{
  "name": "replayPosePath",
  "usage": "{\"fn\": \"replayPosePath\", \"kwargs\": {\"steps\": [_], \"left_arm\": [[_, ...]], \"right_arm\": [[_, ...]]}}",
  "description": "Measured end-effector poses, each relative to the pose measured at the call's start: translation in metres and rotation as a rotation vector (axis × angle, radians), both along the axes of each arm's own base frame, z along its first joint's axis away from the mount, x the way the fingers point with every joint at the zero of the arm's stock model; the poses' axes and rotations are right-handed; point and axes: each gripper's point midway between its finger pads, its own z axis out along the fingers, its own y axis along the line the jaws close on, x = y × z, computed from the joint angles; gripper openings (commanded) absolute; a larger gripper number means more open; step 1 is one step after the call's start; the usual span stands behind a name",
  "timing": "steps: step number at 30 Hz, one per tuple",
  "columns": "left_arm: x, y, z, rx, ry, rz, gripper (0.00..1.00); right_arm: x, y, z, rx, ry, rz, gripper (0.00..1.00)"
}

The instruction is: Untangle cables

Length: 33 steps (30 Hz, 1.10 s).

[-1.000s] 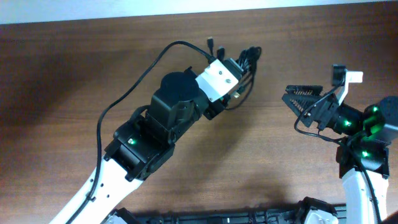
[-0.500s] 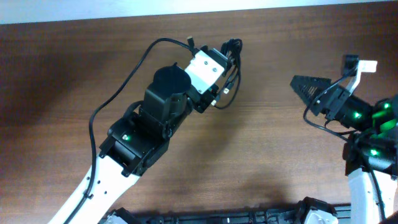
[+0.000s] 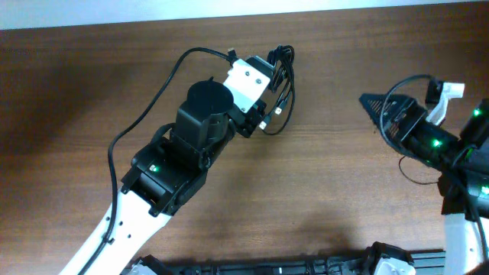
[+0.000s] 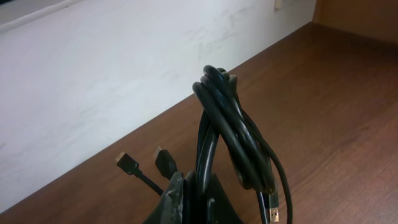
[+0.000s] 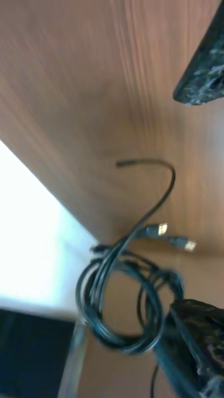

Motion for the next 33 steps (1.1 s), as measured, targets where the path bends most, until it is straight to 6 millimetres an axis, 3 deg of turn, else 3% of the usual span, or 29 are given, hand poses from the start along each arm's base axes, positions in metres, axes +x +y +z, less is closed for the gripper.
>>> {"fn": "replayPosePath", "kwargs": {"steps": [5,9,17,23,33], "left_arm": [[0.0,0.0,0.0,-0.001,-0.001,0.0,0.0],[0.0,0.0,0.001,-0.003,-0.004,0.0,0.0],[-0.015,-0.022,0.001,0.027,-0.025,-0.179,0.0],[-0.029,-0.038,0.003,0.021,-0.03,-0.312,0.0],[-0.047,-0.053,0.004,-0.014,-0.013,-0.439,0.0]], "right_arm": [[-0.002,0.009,0.005,-0.196,-0.039,0.037,0.98],[-0.005,0.026,0.002,-0.258,-0.058,0.104,0.98],[-0.019,0.085,0.005,-0.361,-0.181,0.348,0.99],[-0.023,0.123,0.035,-0.353,-0.381,0.474,0.99],[-0.023,0.132,0.048,-0.346,-0.456,0.498,0.96]]}}
